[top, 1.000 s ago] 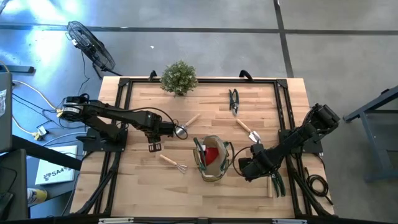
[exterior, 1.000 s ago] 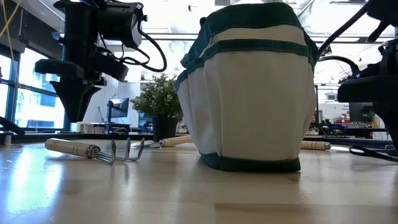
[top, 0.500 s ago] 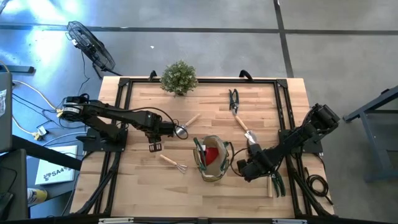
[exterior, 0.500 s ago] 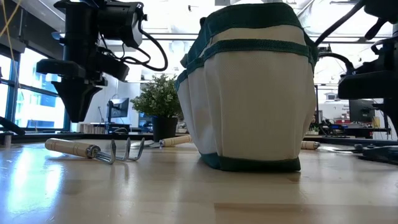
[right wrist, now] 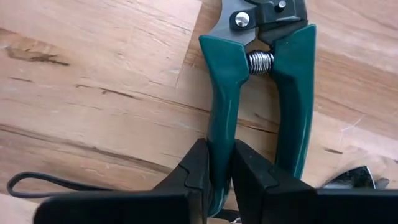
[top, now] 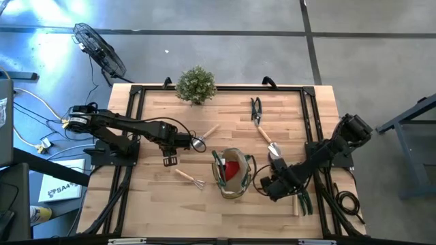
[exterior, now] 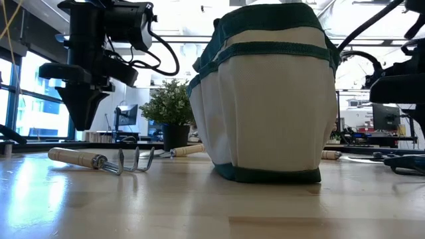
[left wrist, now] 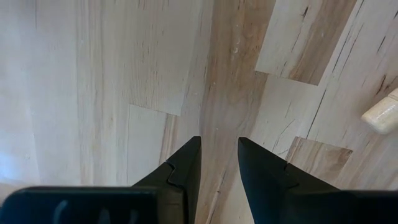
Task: Pick & Place Garden tools in Gardening bag
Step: Put the middle green scissors into the green bag
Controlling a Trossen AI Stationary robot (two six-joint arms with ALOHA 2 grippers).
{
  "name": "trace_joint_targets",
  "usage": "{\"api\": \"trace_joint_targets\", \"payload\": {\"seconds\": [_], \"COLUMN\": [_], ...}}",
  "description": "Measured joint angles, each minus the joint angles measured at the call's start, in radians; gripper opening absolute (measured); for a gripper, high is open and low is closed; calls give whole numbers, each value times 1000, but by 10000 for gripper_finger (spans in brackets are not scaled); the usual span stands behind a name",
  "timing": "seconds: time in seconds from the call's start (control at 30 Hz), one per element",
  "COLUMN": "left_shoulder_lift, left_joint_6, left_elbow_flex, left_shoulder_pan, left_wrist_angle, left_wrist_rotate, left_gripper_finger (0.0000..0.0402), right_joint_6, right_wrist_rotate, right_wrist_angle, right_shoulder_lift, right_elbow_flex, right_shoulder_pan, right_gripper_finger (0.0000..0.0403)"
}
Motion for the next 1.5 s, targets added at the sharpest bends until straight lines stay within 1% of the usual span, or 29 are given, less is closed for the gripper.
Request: {"api": "trace_joint_targets", "payload": {"seconds": [0.13,0.27,0.37,0.47,0.7,0.77,0.9,1.0,1.1,1.3,1.43,1.5], "left_shoulder_lift": [0,0,0,0,0,0,0,0,0,0,0,0], "left_joint_6": [0,0,-2,-3,-3,-3,-3,-3,-3,-3,-3,-3], "left_elbow_flex": [0,0,0,0,0,0,0,0,0,0,0,0], "left_shoulder_pan": [0,0,0,0,0,0,0,0,0,0,0,0], "left_wrist_angle": [0,0,0,0,0,0,0,1,1,1,1,1], "left_wrist_rotate": [0,0,0,0,0,0,0,11,48,62,62,62], "left_gripper_finger": [100,100,100,100,100,100,100,100,100,100,100,100], "right_joint_6": [0,3,27,59,134,117,53,-9,-75,-255,-453,-597], "right_wrist_rotate": [29,46,25,-6,1,6,26,78,147,330,497,569], "right_wrist_angle": [-3,-33,-78,-168,-421,-473,-520,-517,-516,-503,-417,-358], "right_shoulder_lift": [2,6,5,5,3,2,2,2,2,2,2,0], "right_elbow_flex": [9,45,84,133,284,326,390,428,469,559,650,695], "right_shoulder_pan": [27,58,80,104,166,179,198,210,215,220,244,266], "right_gripper_finger": [34,34,34,34,34,34,34,34,34,33,33,33]}}
